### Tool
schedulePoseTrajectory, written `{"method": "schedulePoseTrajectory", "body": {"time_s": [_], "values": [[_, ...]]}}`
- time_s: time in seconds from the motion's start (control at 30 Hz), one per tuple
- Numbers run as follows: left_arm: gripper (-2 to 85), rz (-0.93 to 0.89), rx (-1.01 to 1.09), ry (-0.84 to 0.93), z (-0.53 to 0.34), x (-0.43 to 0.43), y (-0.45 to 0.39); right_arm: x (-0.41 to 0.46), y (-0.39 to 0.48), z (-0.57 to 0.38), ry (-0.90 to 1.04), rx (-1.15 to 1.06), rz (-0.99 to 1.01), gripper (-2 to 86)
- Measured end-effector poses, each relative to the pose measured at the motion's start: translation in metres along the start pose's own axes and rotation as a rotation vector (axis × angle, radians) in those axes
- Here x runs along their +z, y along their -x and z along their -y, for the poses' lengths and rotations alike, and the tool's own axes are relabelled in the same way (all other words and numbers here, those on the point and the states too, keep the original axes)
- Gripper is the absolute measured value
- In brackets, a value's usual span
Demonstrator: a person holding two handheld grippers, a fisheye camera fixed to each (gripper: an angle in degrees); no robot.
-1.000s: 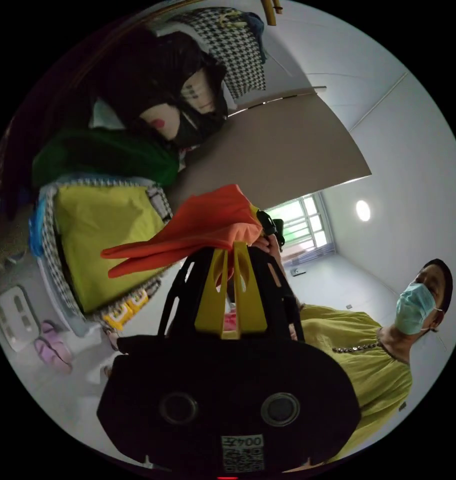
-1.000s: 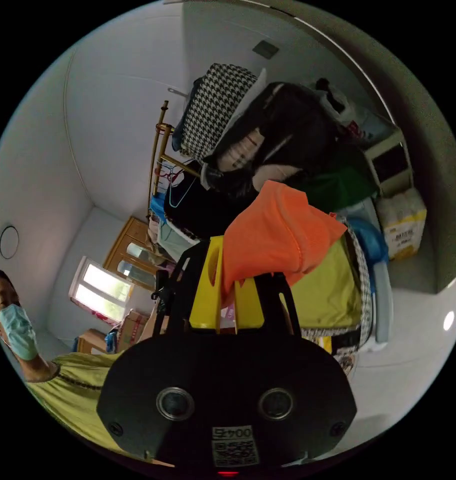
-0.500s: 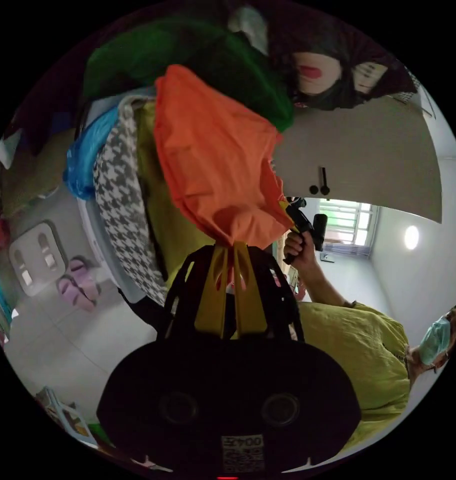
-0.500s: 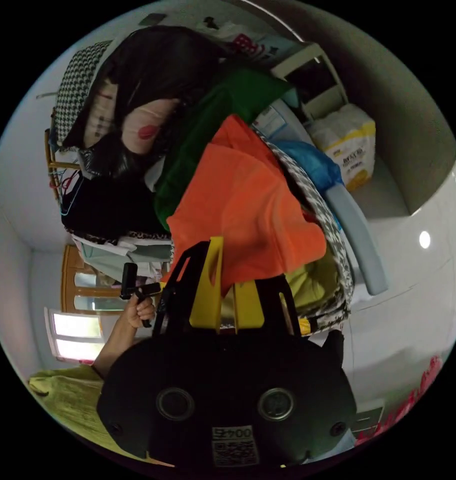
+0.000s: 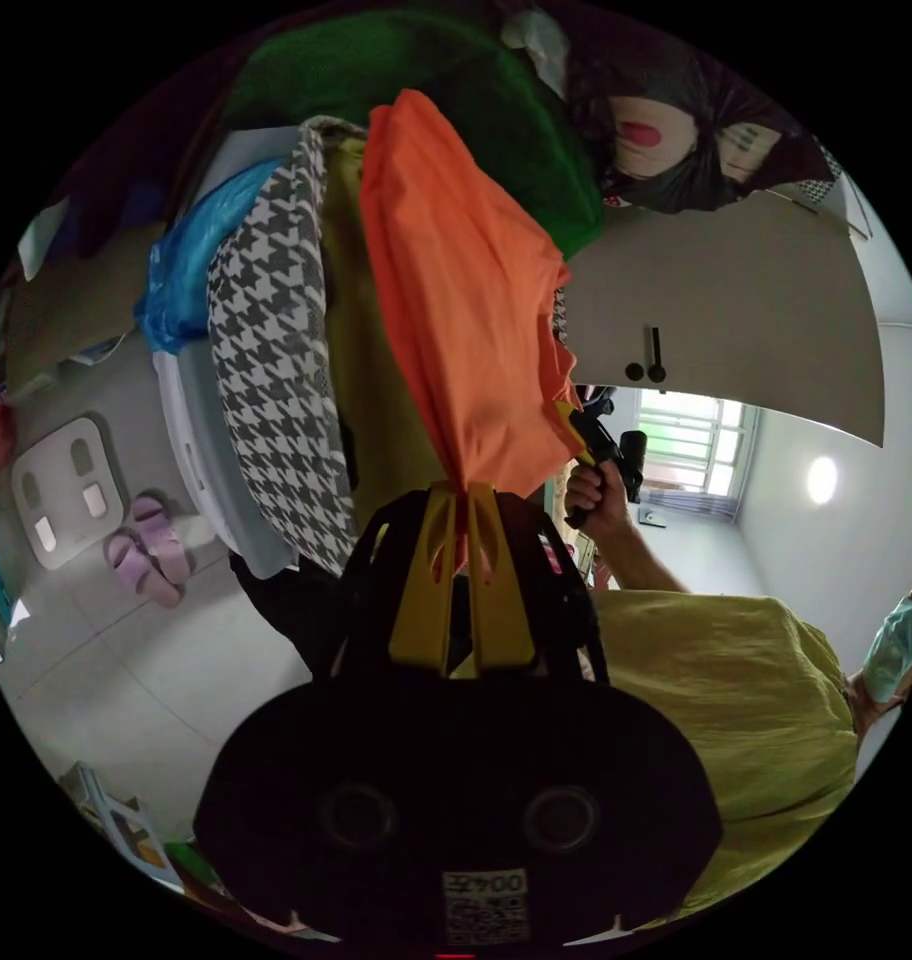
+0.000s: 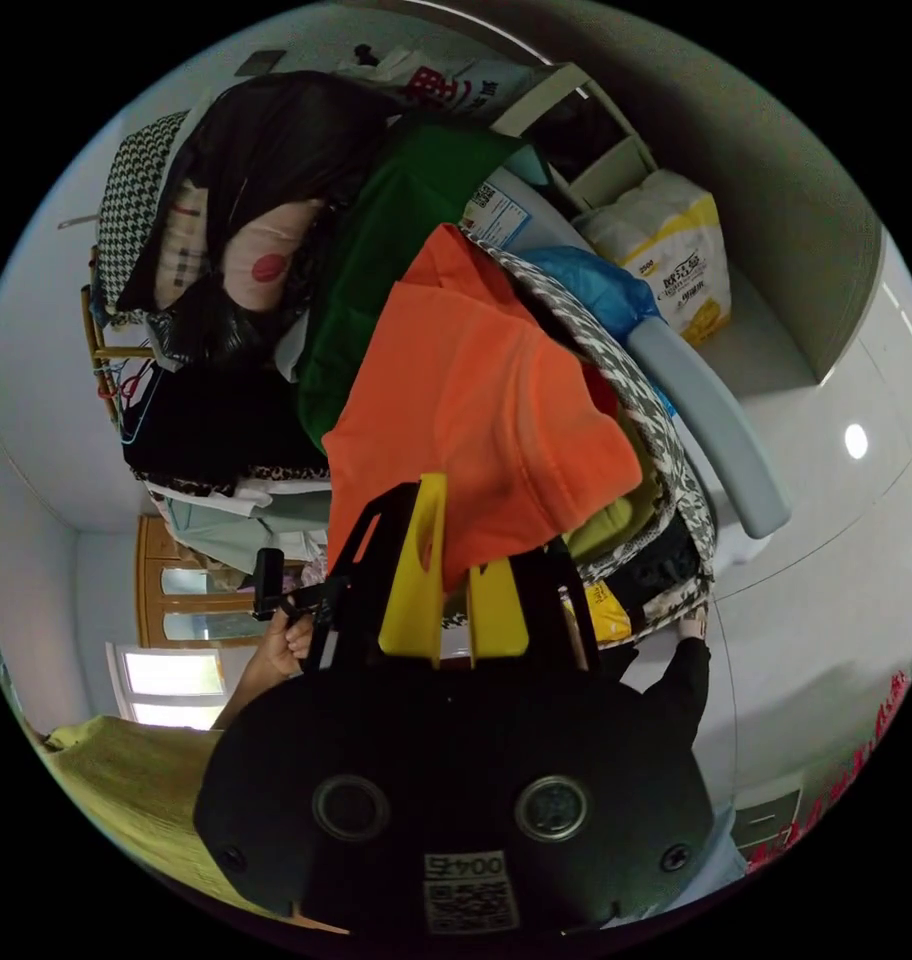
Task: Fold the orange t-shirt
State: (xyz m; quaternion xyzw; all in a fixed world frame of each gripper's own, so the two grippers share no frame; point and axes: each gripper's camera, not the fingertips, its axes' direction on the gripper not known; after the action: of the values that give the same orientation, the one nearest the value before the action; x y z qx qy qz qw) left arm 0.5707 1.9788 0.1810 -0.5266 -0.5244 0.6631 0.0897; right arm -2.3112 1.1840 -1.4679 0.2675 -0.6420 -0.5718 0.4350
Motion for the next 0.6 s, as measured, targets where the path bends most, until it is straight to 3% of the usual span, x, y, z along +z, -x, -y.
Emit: {"method": "schedulePoseTrajectory", "body": {"time_s": [0.37,0.6], "values": [[2.6,0.092,-0.013,-0.006,-0.02,-0.009,-0.066,0.115,0.002,0.043,0.057,0.009,-0.082,2.4],[2.6,0.128,-0.002,0.002,-0.03,-0.002,-0.104,0.139,0.031,0.069,0.171,-0.065,-0.22,5.4]]}}
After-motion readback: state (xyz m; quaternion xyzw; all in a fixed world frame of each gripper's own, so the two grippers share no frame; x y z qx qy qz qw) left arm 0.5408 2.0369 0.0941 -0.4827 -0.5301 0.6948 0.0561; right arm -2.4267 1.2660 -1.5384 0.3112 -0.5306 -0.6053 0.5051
